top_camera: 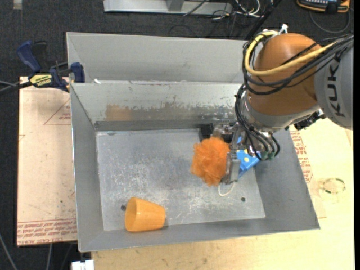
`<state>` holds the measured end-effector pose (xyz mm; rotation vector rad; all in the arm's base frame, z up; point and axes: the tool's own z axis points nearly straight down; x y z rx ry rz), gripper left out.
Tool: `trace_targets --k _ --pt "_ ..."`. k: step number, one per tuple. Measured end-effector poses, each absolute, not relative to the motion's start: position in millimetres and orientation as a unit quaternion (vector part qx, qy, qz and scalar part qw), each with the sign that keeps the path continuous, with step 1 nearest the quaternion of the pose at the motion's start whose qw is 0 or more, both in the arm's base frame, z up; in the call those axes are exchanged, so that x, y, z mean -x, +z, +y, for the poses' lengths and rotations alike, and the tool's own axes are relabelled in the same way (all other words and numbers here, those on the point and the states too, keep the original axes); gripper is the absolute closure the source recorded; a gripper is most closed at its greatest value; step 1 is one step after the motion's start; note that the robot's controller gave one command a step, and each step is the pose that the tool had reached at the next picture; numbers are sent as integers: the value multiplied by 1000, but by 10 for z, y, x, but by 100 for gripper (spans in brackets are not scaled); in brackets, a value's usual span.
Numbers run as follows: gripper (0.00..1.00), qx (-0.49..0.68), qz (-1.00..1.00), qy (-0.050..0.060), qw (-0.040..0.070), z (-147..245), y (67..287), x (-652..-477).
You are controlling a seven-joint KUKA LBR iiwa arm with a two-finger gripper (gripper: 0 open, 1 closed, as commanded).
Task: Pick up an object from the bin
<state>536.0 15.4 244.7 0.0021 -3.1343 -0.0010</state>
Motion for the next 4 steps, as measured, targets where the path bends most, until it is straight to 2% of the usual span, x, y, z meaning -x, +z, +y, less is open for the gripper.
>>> trace_targets --k 1,2,3,4 --pt "0 0 -1000 0 0 154 2493 -5372" --pt "0 -6 -1000 -1 -3 148 2048 -5419" --pt "0 39 -999 -1 -1 156 1612 -5480" --pt "0 96 -995 -1 0 155 1378 -5629"
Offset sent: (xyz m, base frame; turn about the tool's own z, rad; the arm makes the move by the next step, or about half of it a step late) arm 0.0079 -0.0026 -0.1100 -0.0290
